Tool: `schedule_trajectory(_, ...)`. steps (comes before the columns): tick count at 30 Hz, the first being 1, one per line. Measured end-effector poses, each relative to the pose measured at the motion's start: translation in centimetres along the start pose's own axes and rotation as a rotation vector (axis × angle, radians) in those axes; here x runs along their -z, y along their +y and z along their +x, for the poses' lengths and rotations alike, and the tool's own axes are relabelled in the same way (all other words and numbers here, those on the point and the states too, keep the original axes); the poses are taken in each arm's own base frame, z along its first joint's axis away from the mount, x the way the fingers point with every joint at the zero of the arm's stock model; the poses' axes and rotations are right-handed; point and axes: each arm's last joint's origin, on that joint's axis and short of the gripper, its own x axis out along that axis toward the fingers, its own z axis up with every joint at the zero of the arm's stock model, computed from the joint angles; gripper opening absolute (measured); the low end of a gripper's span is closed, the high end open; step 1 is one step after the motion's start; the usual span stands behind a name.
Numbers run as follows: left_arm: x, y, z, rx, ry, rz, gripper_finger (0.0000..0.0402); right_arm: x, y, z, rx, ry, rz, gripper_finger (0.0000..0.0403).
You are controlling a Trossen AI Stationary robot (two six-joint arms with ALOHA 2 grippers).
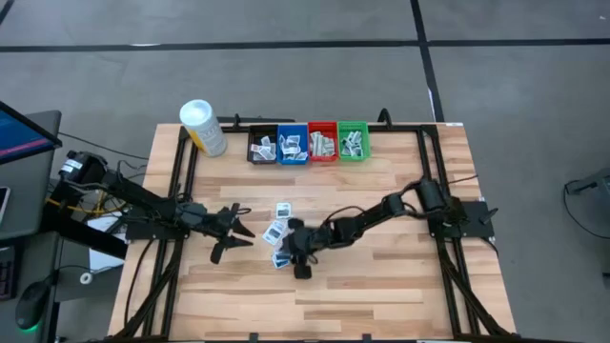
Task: Pick & Place First Aid Supplies
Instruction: Put the blue alcohol pad into the green bin
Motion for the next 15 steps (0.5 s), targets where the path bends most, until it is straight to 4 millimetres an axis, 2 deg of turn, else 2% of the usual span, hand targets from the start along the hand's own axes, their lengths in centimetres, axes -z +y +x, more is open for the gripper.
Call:
schedule_trajectory(3, 0.1, -0.5, 0.0, 0.014, -0.004, 0.008, 0.0118, -0.2, 0.4, 0.7, -0.023, -0.002, 0.052, 0.0118)
schedule_trajectory(10, 0.2, -0.8, 0.0, 0.018, -0.003, 0.014, 0.0117, 0.0, 1.8, 0.7, -0.05, 0.019, 0.001, 0.0118)
schedule_trajectory(15, 0.2, -0.8, 0.0, 0.011, -0.005, 0.035, 0.0118, 0.4, 1.6, 0.7, 0.022, 0.053, -0.001, 0.0118)
